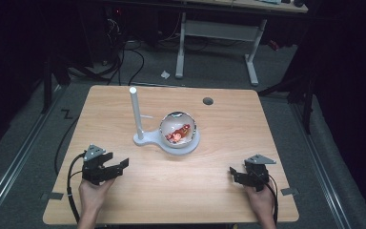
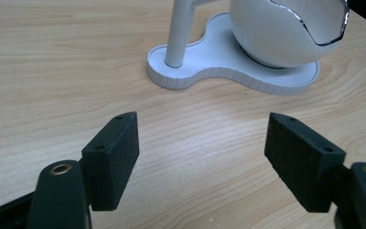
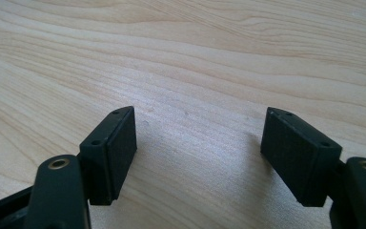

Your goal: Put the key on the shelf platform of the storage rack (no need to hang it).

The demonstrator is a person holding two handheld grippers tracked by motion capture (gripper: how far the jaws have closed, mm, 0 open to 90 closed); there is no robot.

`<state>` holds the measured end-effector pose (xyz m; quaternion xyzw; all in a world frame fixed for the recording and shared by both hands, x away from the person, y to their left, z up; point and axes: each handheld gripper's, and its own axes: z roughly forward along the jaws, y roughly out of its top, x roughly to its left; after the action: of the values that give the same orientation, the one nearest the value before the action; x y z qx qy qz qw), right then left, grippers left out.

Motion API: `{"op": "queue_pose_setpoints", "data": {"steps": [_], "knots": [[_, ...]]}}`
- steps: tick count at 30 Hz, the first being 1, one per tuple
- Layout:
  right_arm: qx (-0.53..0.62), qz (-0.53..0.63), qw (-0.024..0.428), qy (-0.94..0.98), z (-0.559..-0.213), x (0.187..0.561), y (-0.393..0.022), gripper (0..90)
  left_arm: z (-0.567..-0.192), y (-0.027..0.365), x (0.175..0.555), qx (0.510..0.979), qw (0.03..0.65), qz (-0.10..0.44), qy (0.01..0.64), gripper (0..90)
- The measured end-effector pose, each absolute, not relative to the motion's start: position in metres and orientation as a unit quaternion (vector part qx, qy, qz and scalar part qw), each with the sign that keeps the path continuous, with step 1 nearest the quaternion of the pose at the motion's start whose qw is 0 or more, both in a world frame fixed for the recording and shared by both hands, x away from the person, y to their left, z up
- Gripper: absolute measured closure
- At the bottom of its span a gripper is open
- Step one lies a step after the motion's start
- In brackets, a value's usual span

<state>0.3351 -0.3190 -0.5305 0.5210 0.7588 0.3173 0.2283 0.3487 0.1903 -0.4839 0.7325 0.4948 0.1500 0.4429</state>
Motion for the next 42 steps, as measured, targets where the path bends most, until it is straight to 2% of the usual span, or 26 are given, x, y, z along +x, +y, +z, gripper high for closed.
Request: {"op": "queue_pose_setpoints", "data": {"steps": [11,30,42], "knots": [[0.521,0.317,0.228,0.759,-0.531,0.335,-0.319,28.2,-0.497,0.183,0.351,0.736,0.438,0.133,0.5,28.6],[0.521,0.317,0.228,0.759,-0.531,0.335,-0.319,28.2,-0.524,0.172,0.356,0.752,0.392,0.146,0.51,28.6],[0.521,0.317,0.228,0.758,-0.531,0.335,-0.319,28.2,-0.536,0.162,0.355,0.766,0.354,0.205,0.497,27.7]]}}
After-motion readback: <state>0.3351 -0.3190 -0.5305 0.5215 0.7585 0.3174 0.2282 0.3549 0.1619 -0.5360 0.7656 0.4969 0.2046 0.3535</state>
